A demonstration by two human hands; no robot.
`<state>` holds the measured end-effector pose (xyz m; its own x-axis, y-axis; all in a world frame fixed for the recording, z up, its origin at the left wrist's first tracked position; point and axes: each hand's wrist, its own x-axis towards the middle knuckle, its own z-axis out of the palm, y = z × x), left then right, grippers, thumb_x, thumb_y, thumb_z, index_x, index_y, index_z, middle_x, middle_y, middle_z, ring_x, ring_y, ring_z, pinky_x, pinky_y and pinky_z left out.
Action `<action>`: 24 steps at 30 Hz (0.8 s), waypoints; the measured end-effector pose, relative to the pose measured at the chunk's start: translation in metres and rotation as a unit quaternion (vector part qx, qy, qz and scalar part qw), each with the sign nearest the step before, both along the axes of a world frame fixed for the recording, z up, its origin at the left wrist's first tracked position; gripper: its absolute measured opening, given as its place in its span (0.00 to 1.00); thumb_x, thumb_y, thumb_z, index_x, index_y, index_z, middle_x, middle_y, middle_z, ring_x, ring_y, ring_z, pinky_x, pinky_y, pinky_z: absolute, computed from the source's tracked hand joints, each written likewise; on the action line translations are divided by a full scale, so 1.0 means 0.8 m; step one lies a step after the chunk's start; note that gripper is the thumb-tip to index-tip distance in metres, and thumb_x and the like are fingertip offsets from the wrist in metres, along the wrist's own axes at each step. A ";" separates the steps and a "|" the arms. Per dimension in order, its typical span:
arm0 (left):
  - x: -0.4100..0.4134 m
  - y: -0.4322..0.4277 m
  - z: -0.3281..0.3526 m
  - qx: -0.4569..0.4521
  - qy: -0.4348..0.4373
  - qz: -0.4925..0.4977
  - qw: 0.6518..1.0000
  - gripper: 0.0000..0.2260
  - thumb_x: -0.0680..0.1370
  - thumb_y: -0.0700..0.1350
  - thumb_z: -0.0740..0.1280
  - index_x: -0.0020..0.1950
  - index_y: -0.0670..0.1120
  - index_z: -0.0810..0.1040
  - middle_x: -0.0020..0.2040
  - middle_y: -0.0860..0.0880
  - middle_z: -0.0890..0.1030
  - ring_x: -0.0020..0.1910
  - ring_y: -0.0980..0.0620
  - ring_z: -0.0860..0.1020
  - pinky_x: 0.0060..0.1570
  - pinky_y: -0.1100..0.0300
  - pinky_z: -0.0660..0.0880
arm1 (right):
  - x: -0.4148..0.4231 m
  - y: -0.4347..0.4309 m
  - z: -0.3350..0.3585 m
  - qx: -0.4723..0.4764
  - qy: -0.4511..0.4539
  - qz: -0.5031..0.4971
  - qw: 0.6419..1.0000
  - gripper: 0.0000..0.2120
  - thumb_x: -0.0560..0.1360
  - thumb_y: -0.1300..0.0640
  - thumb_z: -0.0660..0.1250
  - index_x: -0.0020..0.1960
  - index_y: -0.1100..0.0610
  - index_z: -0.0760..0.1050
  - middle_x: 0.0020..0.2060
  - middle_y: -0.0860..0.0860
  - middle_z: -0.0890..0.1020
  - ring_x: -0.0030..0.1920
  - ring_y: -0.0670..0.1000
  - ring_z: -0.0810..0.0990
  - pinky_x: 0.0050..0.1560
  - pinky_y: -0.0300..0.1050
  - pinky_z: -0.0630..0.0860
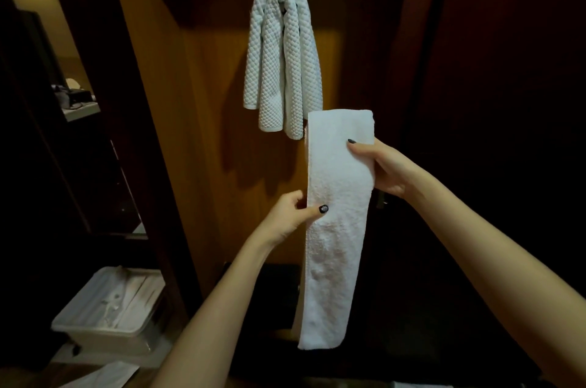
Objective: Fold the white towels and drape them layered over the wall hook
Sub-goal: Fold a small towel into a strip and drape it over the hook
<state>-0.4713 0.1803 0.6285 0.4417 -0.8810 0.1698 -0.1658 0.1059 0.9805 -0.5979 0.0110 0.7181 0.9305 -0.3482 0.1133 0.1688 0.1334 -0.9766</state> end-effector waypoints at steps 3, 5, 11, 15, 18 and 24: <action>-0.002 0.001 0.013 -0.022 -0.017 0.003 1.000 0.15 0.69 0.48 0.76 0.53 0.51 0.80 0.50 0.58 0.85 0.52 0.58 0.83 0.46 0.67 0.77 | -0.001 -0.002 0.003 -0.007 0.001 -0.001 1.000 0.20 0.75 0.55 0.69 0.65 0.51 0.72 0.53 0.51 0.85 0.54 0.52 0.84 0.45 0.47 0.82; 0.000 -0.001 0.018 -0.025 -0.046 0.028 0.998 0.14 0.71 0.45 0.76 0.55 0.51 0.80 0.52 0.55 0.85 0.54 0.54 0.82 0.52 0.61 0.78 | -0.002 -0.004 0.006 -0.033 -0.001 0.006 0.999 0.20 0.75 0.58 0.70 0.66 0.52 0.72 0.55 0.51 0.85 0.55 0.52 0.84 0.46 0.46 0.81; -0.008 -0.002 0.014 -0.029 -0.089 0.186 0.978 0.10 0.74 0.43 0.74 0.50 0.41 0.76 0.45 0.37 0.81 0.41 0.45 0.78 0.43 0.41 0.77 | 0.001 -0.007 0.003 -0.115 -0.006 -0.056 0.992 0.19 0.77 0.63 0.67 0.66 0.51 0.71 0.55 0.47 0.84 0.56 0.50 0.83 0.46 0.44 0.81; -0.008 -0.002 0.011 -0.036 -0.103 0.151 0.983 0.15 0.76 0.44 0.71 0.50 0.31 0.76 0.51 0.33 0.77 0.46 0.45 0.76 0.48 0.45 0.74 | 0.004 -0.006 -0.002 -0.100 -0.011 -0.063 0.993 0.24 0.76 0.60 0.68 0.71 0.53 0.68 0.58 0.51 0.83 0.59 0.52 0.81 0.50 0.46 0.81; -0.007 -0.003 0.018 -0.055 -0.096 0.104 0.988 0.06 0.76 0.43 0.72 0.52 0.43 0.82 0.65 0.46 0.71 0.64 0.50 0.72 0.65 0.53 0.70 | 0.000 -0.004 0.001 -0.060 -0.023 -0.034 0.997 0.25 0.75 0.58 0.69 0.71 0.54 0.68 0.57 0.51 0.83 0.58 0.52 0.82 0.48 0.45 0.81; -0.018 -0.013 0.016 -0.118 0.004 0.016 0.993 0.08 0.73 0.45 0.74 0.51 0.52 0.84 0.52 0.51 0.85 0.52 0.53 0.83 0.46 0.63 0.78 | -0.006 -0.005 0.003 -0.078 -0.020 -0.021 0.997 0.19 0.78 0.61 0.65 0.68 0.56 0.70 0.57 0.53 0.83 0.58 0.53 0.82 0.49 0.44 0.80</action>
